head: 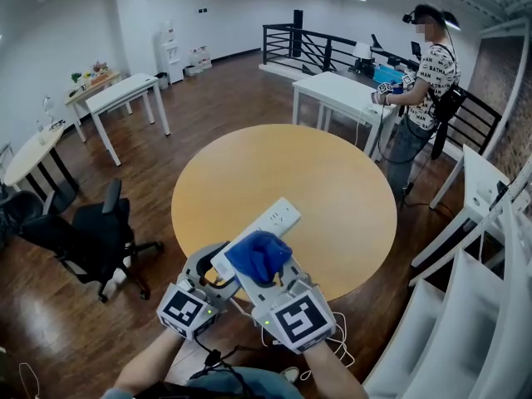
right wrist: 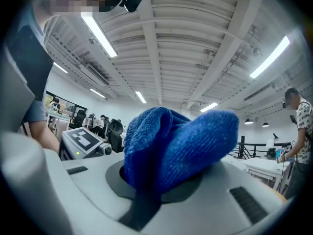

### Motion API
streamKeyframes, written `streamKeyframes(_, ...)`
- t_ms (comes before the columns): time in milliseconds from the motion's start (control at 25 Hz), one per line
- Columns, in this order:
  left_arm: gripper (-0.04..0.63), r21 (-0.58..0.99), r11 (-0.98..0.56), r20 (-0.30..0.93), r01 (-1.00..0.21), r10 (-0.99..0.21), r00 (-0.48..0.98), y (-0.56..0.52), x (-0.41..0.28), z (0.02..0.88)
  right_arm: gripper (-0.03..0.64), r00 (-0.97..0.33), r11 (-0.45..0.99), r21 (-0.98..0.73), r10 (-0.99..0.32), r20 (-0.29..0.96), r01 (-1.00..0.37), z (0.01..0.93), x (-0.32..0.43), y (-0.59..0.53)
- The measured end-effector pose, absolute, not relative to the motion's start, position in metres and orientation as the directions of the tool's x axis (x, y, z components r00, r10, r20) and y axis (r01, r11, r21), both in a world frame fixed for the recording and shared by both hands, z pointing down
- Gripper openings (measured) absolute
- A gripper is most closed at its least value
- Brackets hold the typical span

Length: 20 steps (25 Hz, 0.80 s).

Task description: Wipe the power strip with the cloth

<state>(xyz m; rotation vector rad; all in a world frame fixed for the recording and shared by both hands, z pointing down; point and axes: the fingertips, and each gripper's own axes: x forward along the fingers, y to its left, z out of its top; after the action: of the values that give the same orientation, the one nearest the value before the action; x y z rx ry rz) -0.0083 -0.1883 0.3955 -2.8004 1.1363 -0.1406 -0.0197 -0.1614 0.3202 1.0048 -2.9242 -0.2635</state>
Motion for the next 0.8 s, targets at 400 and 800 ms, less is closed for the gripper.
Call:
streamKeyframes(400, 0.292, -0.047, -0.734, -0.018, -0.677, -0.677, 0.735, -0.196, -0.014, 0.384, 0.046, -0.774, 0.751, 0.210, -0.632, -0.042, -0.626, 0.329, -0.002, -0.162)
streamKeyframes(800, 0.293, -0.049, -0.750, -0.015, -0.660, -0.660, 0.751, -0.192, -0.015, 0.382, 0.046, -0.719, 0.687, 0.244, -0.691, -0.074, -0.685, 0.316, 0.040, -0.190)
